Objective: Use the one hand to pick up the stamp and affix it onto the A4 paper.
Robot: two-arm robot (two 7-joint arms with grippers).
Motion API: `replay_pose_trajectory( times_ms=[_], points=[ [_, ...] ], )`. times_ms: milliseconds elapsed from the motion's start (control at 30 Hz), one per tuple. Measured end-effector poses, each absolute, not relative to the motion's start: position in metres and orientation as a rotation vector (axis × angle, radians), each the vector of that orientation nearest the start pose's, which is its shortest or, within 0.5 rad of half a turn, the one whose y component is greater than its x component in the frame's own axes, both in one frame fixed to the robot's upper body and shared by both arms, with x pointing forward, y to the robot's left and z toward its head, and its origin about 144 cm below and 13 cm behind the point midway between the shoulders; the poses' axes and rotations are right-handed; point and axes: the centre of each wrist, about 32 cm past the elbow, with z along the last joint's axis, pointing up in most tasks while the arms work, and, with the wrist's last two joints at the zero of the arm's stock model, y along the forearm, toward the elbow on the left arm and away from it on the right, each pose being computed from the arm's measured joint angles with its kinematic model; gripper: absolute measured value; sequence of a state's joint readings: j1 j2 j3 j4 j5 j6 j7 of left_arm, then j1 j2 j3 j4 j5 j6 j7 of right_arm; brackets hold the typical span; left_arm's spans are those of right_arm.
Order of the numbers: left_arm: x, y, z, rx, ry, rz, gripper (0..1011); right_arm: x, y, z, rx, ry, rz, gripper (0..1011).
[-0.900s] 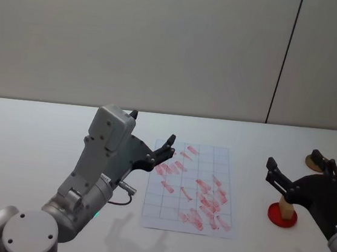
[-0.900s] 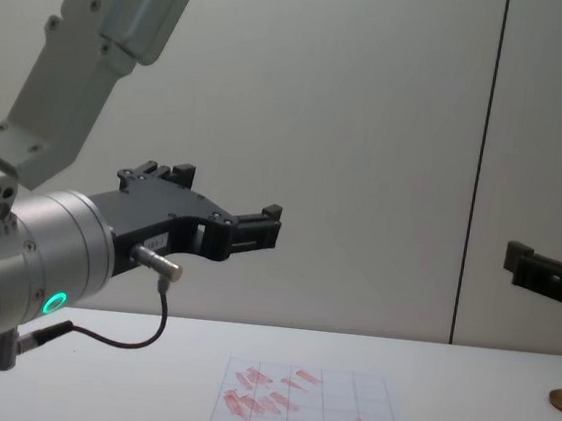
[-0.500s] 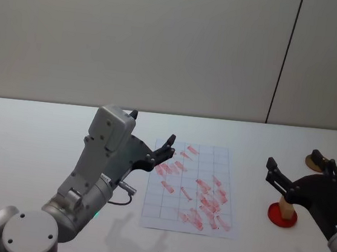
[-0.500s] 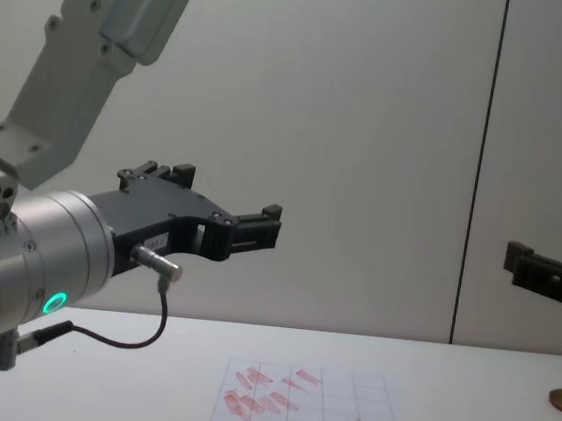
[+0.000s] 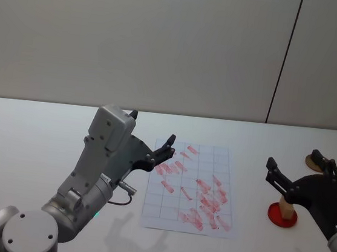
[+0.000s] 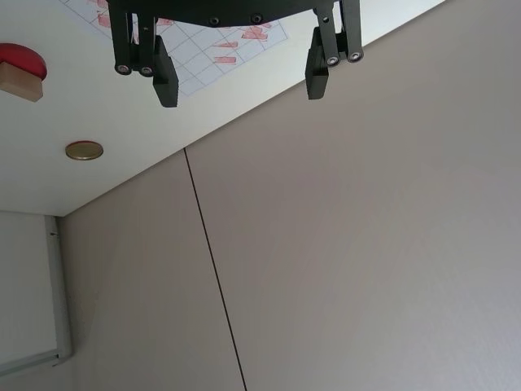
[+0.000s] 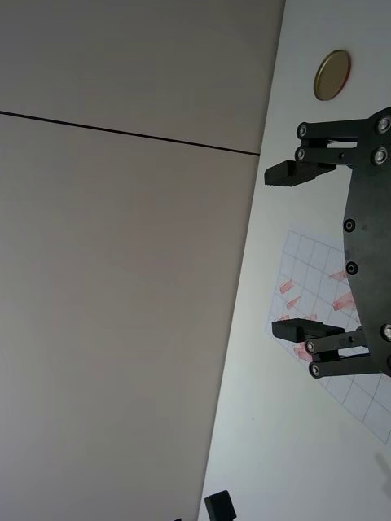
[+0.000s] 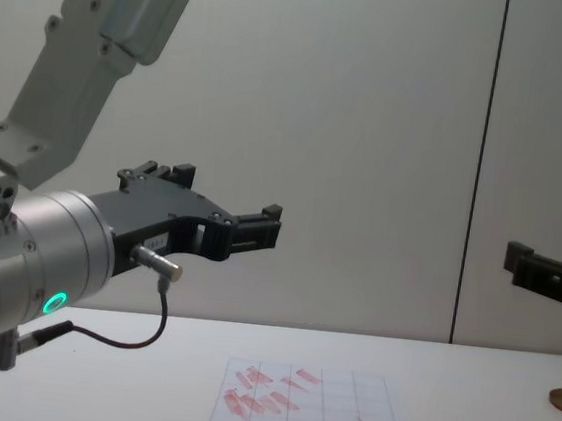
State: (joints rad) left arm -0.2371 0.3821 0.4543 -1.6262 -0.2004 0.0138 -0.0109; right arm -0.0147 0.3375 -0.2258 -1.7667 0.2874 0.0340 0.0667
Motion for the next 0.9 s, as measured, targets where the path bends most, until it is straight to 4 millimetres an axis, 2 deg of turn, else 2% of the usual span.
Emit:
replay_pose_trajectory(
  times_ms=[567,900],
  points=[
    [0.492,0.198,1.204,0.061,-0.268,1.124,993,0.445,-0.238,1.188,0.021,-0.071,-1.236,1001],
    [0.492,0.198,1.204,0.061,-0.268,1.124,993,0.458,-0.240,1.185,-0.037,-0.027,-1.290,1001]
  ],
)
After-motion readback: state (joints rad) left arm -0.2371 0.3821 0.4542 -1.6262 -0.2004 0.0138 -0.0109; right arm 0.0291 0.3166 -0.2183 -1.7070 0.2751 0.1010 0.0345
